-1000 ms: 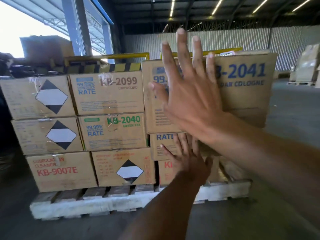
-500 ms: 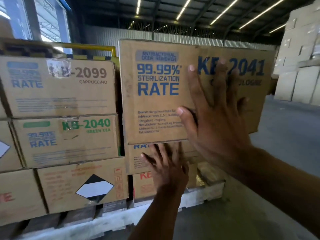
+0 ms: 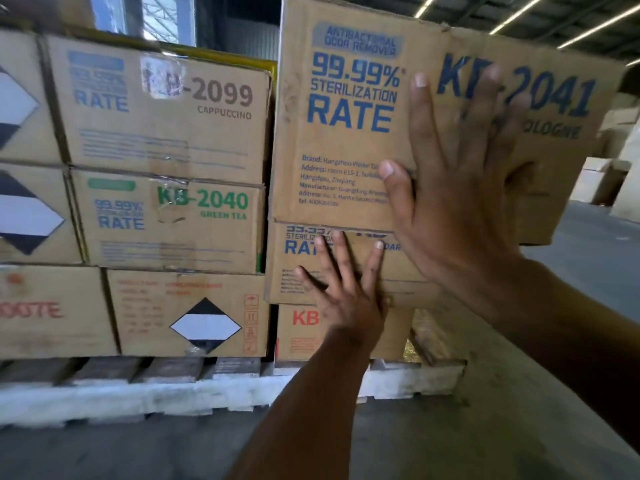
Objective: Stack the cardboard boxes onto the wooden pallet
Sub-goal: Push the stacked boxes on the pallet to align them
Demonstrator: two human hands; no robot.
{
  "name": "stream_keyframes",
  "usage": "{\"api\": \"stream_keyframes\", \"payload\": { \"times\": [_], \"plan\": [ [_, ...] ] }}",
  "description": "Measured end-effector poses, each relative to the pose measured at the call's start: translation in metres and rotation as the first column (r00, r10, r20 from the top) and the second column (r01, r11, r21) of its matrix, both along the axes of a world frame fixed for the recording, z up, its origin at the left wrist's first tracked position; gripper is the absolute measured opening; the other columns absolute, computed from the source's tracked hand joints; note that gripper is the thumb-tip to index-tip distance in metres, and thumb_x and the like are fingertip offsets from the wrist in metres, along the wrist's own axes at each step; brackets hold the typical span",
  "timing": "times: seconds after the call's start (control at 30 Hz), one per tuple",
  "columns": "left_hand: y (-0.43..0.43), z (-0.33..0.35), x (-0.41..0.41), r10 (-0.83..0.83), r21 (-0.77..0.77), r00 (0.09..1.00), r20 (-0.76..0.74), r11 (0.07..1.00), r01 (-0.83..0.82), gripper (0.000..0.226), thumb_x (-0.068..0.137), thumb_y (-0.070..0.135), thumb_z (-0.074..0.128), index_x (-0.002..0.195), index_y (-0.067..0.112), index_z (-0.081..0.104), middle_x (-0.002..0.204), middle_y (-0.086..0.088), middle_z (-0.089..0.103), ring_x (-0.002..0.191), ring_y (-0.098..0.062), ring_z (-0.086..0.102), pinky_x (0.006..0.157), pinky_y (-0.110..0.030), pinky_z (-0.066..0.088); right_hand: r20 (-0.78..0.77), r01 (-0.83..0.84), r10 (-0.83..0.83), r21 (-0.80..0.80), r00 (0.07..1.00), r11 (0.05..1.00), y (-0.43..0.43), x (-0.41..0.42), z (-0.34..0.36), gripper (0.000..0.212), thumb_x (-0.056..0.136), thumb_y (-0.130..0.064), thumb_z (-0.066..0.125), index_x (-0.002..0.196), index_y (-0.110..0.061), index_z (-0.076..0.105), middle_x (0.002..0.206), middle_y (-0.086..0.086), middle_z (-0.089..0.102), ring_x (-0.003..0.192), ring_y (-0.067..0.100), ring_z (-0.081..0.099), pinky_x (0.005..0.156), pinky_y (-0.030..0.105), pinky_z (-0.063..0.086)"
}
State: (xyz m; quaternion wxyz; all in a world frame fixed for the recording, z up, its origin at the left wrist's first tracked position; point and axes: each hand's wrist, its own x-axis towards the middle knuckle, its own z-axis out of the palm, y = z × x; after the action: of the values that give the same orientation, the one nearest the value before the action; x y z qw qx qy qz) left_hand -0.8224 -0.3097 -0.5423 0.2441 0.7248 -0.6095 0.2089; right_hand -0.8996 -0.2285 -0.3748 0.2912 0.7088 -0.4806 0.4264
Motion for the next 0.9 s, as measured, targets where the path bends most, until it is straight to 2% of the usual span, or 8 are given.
{"api": "stream_keyframes", "payload": {
  "times": [0.13,0.23,0.43,0.5,0.6,0.67,0.73,0.9],
  "plan": [
    [-0.009,-0.001,0.001,0.051,0.028,0.998,-0.023,0.998,-0.051,0.08,0.098,0.062,0.029,0.147,0.034,-0.029,0.146,-0.026,-0.049,0.131,-0.051,-0.046,0.097,-0.084,-0.008,-0.024,0.058,-0.057,0.019,0.998,0.998,-0.02,0.001,-0.002,0.072,0.097,-0.066,0.021,0.159,-0.038,-0.003,0.166,0.023,-0.009,0.148,0.054,-0.006,0.102,0.084,0.02],
    [-0.024,-0.001,0.004,0.045,0.046,0.998,-0.035,0.998,-0.043,0.068,0.098,0.061,0.03,0.153,0.04,-0.004,0.145,-0.023,-0.051,0.132,-0.049,-0.046,0.097,-0.085,-0.006,-0.048,0.047,-0.045,0.025,0.998,0.999,-0.042,0.001,-0.004,0.074,0.097,-0.067,0.027,0.158,-0.039,-0.006,0.166,0.021,-0.012,0.148,0.054,-0.008,0.1,0.086,0.018],
    [-0.057,-0.006,0.011,0.084,-0.006,0.996,-0.021,0.996,-0.084,0.071,0.092,0.065,0.04,0.15,0.036,0.012,0.148,-0.024,-0.046,0.137,-0.048,-0.04,0.097,-0.085,0.0,-0.043,0.017,-0.015,0.028,0.999,0.999,-0.083,0.012,-0.005,0.075,0.098,-0.064,0.031,0.158,-0.04,-0.005,0.166,0.019,-0.013,0.148,0.053,-0.01,0.1,0.085,0.014],
    [-0.067,-0.008,0.015,0.095,-0.032,0.995,-0.018,0.995,-0.095,0.074,0.091,0.065,0.042,0.15,0.035,0.009,0.15,-0.025,-0.044,0.138,-0.049,-0.038,0.098,-0.085,0.004,-0.048,0.009,-0.007,0.035,0.999,0.999,-0.095,0.019,-0.004,0.075,0.098,-0.064,0.032,0.158,-0.04,-0.006,0.166,0.019,-0.014,0.148,0.053,-0.011,0.101,0.085,0.013],
    [-0.08,-0.01,0.019,0.104,-0.052,0.994,-0.019,0.993,-0.105,0.082,0.09,0.066,0.041,0.15,0.034,-0.005,0.15,-0.026,-0.043,0.139,-0.05,-0.036,0.099,-0.085,0.008,-0.058,0.008,-0.005,0.04,0.998,0.999,-0.112,0.025,-0.004,0.075,0.098,-0.064,0.032,0.158,-0.04,-0.006,0.166,0.019,-0.015,0.148,0.052,-0.012,0.101,0.085,0.013],
    [-0.086,-0.011,0.022,0.1,-0.06,0.995,-0.017,0.993,-0.101,0.08,0.091,0.066,0.039,0.15,0.037,-0.005,0.15,-0.027,-0.043,0.139,-0.051,-0.036,0.099,-0.086,0.008,-0.06,0.018,-0.016,0.033,0.998,0.999,-0.121,0.028,-0.005,0.075,0.098,-0.064,0.032,0.158,-0.04,-0.006,0.166,0.019,-0.014,0.148,0.052,-0.011,0.101,0.085,0.013],
    [-0.09,-0.011,0.024,0.083,-0.062,0.996,-0.021,0.995,-0.084,0.077,0.091,0.066,0.036,0.152,0.042,-0.005,0.149,-0.027,-0.044,0.138,-0.051,-0.036,0.098,-0.086,0.007,-0.062,0.026,-0.024,0.022,0.998,0.999,-0.129,0.03,-0.005,0.074,0.098,-0.065,0.03,0.159,-0.039,-0.005,0.166,0.019,-0.013,0.148,0.053,-0.011,0.102,0.085,0.013],
    [-0.096,-0.01,0.023,0.025,-0.068,0.996,-0.08,0.997,-0.03,0.093,0.092,0.064,0.042,0.148,0.043,-0.029,0.148,-0.024,-0.047,0.138,-0.049,-0.038,0.097,-0.087,-0.002,-0.065,0.041,-0.042,-0.013,0.997,0.999,-0.145,0.034,-0.006,0.075,0.098,-0.065,0.031,0.159,-0.038,0.0,0.166,0.021,-0.007,0.148,0.054,-0.007,0.101,0.085,0.015]
  ]
}}
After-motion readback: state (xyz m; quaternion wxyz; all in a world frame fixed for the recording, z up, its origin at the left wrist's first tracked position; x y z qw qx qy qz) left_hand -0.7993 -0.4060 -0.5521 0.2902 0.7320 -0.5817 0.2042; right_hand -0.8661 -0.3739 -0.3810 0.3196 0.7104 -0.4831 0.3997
